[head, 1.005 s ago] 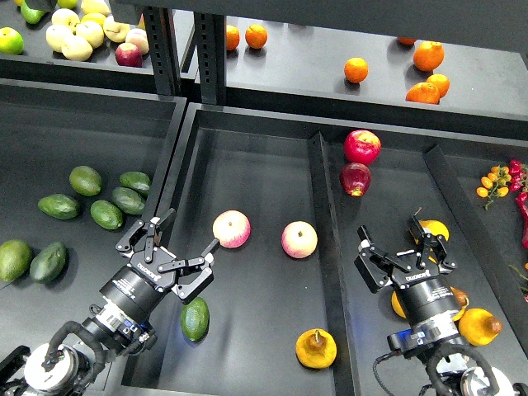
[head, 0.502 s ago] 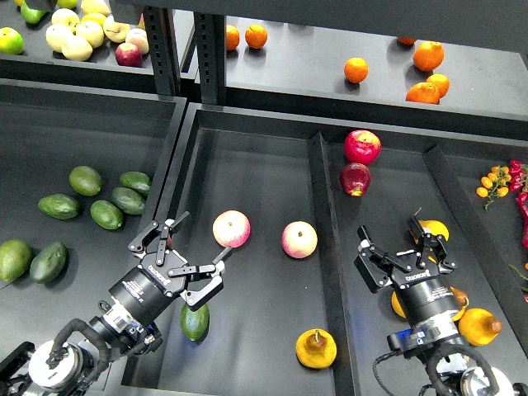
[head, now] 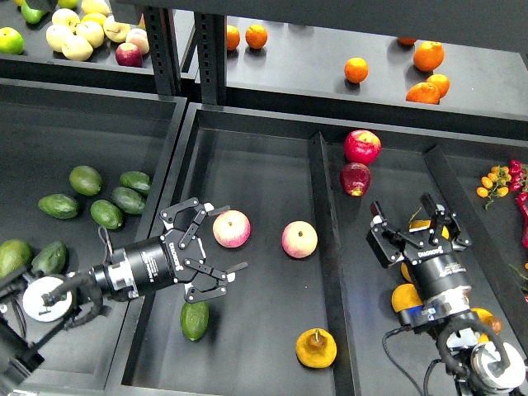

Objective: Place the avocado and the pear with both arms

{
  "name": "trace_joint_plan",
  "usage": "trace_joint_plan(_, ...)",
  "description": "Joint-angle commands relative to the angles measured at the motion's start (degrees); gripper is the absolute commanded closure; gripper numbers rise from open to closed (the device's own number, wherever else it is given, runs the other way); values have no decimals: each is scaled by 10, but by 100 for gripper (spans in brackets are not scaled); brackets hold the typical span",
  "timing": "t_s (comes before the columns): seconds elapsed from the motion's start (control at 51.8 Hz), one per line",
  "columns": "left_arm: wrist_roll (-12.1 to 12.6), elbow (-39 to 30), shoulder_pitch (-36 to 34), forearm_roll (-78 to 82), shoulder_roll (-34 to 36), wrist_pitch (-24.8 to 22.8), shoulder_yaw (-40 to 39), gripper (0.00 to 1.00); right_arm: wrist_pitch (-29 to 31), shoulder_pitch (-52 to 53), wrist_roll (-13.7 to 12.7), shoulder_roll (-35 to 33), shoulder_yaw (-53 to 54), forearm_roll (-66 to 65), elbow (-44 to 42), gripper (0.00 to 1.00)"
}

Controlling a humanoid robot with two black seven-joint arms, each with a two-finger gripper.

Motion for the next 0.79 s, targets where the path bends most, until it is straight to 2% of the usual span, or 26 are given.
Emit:
trace_joint_plan(0.0, 0, 4, -81, 8, 64, 0, 90, 1, -33, 36, 0, 0, 20, -2, -1, 0)
trace_joint_plan(0.116, 0, 4, -162, 35, 103, 0, 174, 1, -51, 62, 0, 0, 32, -3, -8, 0)
trace_joint_plan(0.309, 0, 10, -299, 85, 108, 0, 290, 1, -51, 68, 0, 0, 32, -5, -12, 0)
trace_joint_plan(0.522, 0, 37, -493, 112, 89, 0, 507, 1, -51, 68, 0, 0, 34, -5, -11, 0)
trace_joint_plan(0.618, 0, 50, -548, 112, 67, 0, 579, 1, -50, 68, 0, 0, 35, -5, -11, 0)
trace_joint_plan(0.773, 0, 58, -578, 133, 19, 0, 678, 1, -54, 98, 0, 0, 53, -8, -14, 0)
